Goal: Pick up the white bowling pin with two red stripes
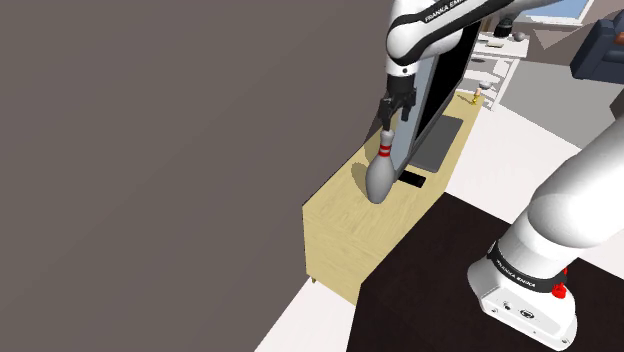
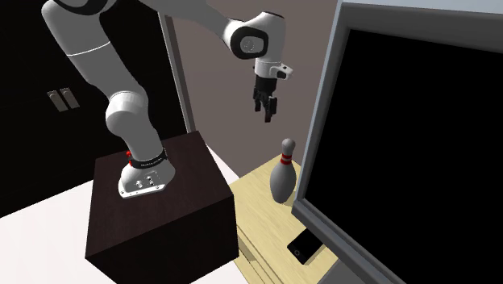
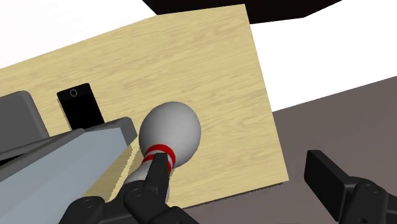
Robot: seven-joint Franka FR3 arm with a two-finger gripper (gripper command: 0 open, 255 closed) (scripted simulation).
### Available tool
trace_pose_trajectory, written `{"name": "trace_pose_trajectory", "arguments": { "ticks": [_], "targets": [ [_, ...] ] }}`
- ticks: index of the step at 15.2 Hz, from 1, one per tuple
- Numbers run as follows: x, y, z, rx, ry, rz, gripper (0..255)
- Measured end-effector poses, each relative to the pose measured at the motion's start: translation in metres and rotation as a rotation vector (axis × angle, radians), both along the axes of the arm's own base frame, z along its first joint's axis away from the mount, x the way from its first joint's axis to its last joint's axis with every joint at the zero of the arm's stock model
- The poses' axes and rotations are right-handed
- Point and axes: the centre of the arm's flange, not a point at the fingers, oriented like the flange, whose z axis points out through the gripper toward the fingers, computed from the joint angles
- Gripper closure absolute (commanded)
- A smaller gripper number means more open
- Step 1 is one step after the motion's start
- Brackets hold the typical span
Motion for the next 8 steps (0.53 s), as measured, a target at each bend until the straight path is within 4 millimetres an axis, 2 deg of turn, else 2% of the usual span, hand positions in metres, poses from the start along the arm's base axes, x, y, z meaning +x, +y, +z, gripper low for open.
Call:
{"name": "trace_pose_trajectory", "arguments": {
  "ticks": [8],
  "targets": [
    [0.055,-0.069,-0.049,-0.025,0.001,-0.059,0]
  ]
}}
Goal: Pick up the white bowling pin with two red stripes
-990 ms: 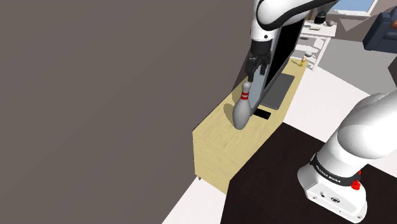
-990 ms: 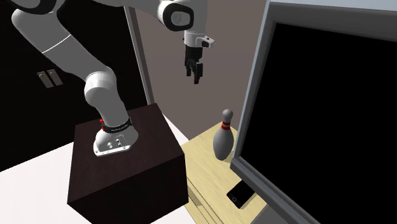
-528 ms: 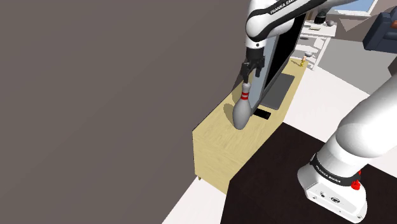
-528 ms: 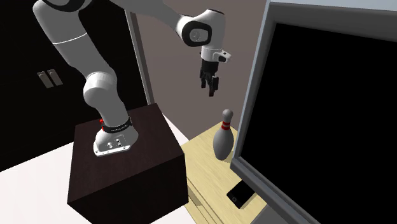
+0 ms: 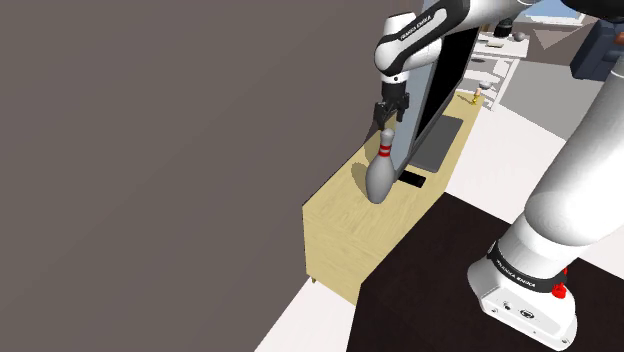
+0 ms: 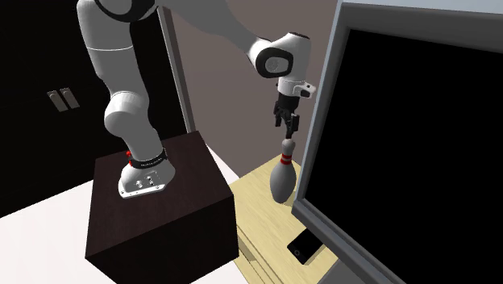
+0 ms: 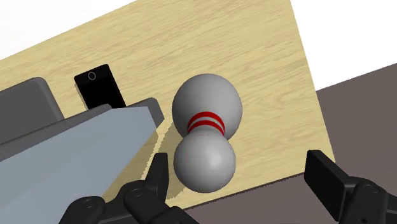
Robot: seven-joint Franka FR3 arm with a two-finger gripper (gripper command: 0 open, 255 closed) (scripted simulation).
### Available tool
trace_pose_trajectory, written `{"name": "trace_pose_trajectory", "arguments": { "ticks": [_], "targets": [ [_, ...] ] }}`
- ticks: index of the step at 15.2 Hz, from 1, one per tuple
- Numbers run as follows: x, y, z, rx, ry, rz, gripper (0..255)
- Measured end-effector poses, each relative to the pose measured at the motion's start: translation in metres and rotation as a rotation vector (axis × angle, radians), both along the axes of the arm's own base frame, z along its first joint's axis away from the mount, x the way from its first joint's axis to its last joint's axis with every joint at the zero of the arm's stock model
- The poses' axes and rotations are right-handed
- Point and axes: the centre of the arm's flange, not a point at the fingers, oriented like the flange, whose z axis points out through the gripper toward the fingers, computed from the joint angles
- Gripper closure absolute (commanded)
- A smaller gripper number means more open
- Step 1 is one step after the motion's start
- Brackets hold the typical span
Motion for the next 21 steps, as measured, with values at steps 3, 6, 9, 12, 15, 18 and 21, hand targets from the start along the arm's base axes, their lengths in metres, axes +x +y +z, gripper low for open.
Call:
{"name": "trace_pose_trajectory", "arguments": {
  "ticks": [3,6,9,12,15,18,21],
  "targets": [
    [0.015,-0.022,-0.021,-0.008,0.001,-0.018,0],
    [0.018,-0.024,-0.038,-0.009,0.001,-0.02,0],
    [0.02,-0.024,-0.054,-0.01,0.001,-0.02,0],
    [0.02,-0.025,-0.061,-0.01,0.001,-0.021,255],
    [0.021,-0.025,-0.062,-0.01,0.0,-0.021,255],
    [0.021,-0.025,-0.062,-0.01,-0.001,-0.02,255],
    [0.02,-0.025,-0.062,-0.01,-0.001,-0.02,255]
  ]
}}
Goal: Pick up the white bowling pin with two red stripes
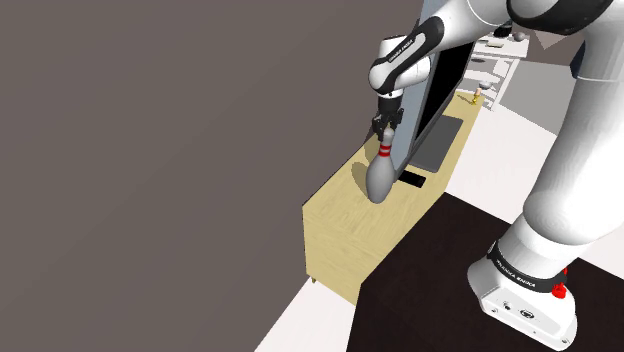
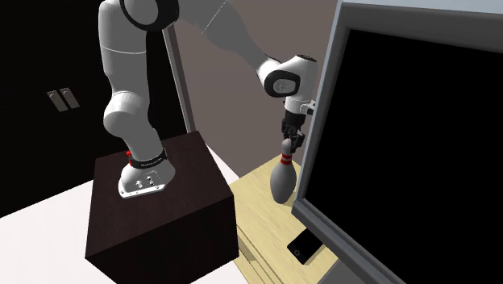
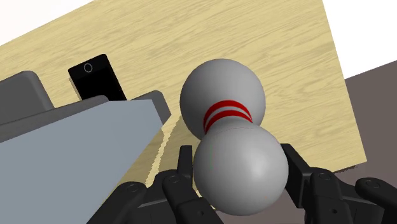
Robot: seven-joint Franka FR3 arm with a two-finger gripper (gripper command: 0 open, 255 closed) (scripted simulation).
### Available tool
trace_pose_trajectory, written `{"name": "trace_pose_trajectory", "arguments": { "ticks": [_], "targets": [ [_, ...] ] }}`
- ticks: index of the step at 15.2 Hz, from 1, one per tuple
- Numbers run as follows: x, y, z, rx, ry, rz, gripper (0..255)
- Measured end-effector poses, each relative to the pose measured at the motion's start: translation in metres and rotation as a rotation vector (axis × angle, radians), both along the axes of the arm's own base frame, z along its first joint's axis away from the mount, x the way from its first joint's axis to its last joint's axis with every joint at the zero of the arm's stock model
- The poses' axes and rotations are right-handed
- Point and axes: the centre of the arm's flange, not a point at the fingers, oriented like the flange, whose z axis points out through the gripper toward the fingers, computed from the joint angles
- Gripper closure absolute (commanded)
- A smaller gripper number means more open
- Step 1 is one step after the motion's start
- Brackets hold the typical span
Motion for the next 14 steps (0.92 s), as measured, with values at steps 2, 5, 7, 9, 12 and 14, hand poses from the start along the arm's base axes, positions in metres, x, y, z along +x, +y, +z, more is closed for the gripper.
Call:
{"name": "trace_pose_trajectory", "arguments": {
  "ticks": [2,5,7,9,12,14],
  "targets": [
    [-0.001,0.001,0.005,0.001,0.003,0.0,255],
    [-0.001,0.001,0.018,0.001,0.004,0.0,255],
    [-0.001,0.001,0.03,0.001,0.004,0.0,255],
    [0.0,0.001,0.039,0.001,0.004,0.0,255],
    [0.0,0.001,0.055,0.001,0.004,0.0,255],
    [-0.002,0.002,0.066,0.001,0.004,0.0,255]
  ]
}}
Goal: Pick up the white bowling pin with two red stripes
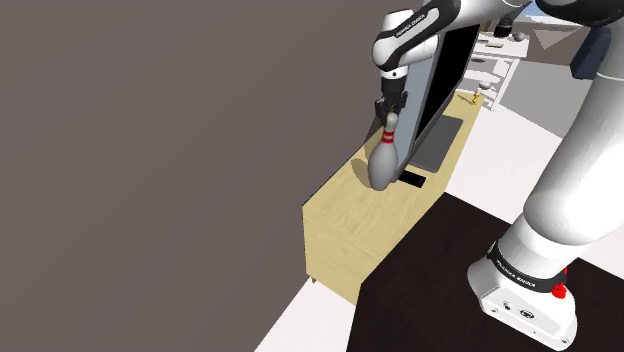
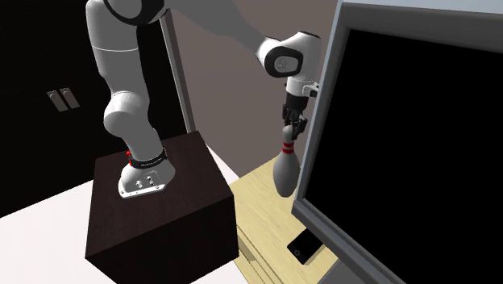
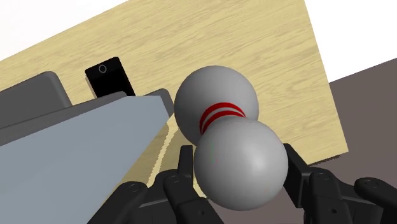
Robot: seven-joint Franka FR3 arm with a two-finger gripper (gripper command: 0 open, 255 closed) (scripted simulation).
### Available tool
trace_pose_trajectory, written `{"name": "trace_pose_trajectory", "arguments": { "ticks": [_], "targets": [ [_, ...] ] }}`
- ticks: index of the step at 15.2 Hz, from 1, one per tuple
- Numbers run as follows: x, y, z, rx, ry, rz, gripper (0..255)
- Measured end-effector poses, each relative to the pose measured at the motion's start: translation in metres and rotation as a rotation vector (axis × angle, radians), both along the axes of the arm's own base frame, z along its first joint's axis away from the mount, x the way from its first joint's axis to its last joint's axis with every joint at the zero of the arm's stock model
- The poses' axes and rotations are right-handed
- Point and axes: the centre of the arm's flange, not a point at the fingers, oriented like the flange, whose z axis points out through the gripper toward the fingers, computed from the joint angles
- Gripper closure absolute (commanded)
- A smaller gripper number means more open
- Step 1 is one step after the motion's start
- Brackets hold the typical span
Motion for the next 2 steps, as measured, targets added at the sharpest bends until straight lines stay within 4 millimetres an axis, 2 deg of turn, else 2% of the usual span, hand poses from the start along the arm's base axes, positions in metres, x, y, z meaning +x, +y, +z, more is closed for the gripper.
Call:
{"name": "trace_pose_trajectory", "arguments": {
  "ticks": [2],
  "targets": [
    [0.0002,-0.001,0.009,0.0,0.0,0.0,255]
  ]
}}
